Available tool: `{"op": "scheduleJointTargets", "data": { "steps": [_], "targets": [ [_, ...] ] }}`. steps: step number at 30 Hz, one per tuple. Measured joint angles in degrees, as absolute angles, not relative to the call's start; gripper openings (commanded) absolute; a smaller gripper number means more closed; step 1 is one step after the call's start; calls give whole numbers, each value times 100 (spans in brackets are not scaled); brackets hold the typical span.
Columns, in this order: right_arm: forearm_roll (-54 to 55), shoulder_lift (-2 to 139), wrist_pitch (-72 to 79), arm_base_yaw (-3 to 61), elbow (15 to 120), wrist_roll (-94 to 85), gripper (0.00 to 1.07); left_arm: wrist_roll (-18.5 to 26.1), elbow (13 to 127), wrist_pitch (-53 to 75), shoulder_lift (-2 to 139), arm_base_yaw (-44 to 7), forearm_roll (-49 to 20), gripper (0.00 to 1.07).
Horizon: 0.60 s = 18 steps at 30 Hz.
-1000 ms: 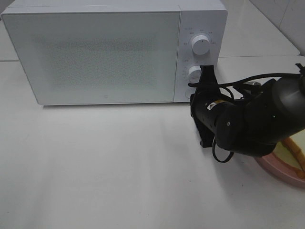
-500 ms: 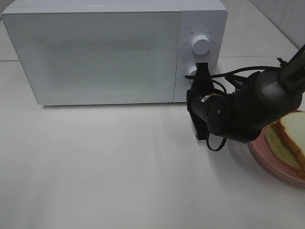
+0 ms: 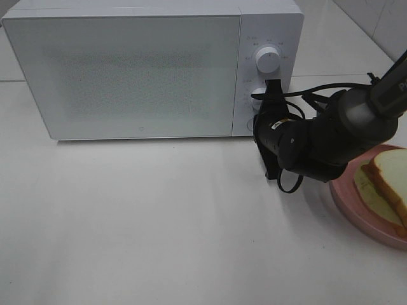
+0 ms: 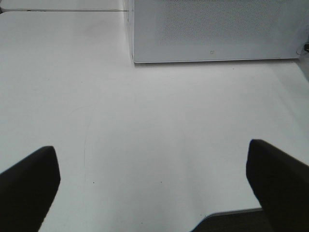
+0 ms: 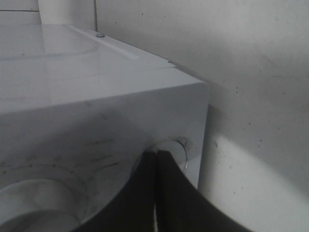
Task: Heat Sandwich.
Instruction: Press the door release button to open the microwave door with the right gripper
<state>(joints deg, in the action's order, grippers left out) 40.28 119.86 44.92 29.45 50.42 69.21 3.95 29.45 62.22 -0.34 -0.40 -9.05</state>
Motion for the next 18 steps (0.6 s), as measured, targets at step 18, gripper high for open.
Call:
{"op": "scheduleJointTargets", "data": {
  "steps": [18],
  "targets": [
    [4091, 12181, 4544, 2956, 5294, 6950, 0, 395, 2945, 6222, -34, -40, -905, 98]
  ]
}}
